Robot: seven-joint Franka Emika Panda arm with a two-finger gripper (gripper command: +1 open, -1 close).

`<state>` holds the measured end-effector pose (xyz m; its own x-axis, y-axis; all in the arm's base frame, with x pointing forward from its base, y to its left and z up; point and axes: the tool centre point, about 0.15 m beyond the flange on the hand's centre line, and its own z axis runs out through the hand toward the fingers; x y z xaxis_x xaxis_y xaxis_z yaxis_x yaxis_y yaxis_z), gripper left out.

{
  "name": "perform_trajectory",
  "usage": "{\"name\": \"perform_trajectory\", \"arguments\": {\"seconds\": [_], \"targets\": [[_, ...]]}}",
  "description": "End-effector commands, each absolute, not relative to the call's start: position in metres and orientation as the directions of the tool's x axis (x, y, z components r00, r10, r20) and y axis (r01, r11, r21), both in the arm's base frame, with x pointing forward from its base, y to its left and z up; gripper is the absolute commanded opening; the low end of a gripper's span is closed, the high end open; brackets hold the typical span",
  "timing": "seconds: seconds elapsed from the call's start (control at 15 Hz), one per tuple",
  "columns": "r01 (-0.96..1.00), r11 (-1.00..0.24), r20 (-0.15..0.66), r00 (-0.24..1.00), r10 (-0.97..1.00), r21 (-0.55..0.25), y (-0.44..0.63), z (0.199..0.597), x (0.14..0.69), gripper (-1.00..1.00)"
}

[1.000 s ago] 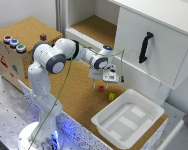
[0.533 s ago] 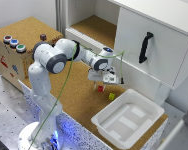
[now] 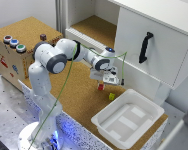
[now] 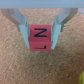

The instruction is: Store the pink block inside the box

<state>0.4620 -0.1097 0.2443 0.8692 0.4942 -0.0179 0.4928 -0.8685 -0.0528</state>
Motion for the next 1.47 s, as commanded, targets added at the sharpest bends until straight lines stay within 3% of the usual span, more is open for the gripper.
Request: {"name": "perform_trajectory", "arguments": {"seconds": [0.0, 0.13, 0.4, 0.87, 1.13, 1.4], "targets": [[0.265, -0.963, 0.104, 0.96, 0.26, -0.042, -0.155, 0.327, 0.439, -1.0], [0.129, -0.991, 0.156, 0.98, 0.122, -0.037, -0.185, 0.362, 0.417, -1.0], [-0.032, -0.999, 0.147, 0.989, -0.034, -0.019, -0.251, 0.374, 0.391, -1.0], [-0.262, -0.964, 0.064, 0.964, -0.26, 0.031, -0.392, 0.337, 0.352, -1.0], [-0.257, -0.965, 0.008, 0.966, -0.257, 0.058, -0.441, 0.291, 0.347, -1.0], [-0.211, -0.976, 0.016, 0.978, -0.21, 0.062, -0.454, 0.265, 0.357, -1.0]]}}
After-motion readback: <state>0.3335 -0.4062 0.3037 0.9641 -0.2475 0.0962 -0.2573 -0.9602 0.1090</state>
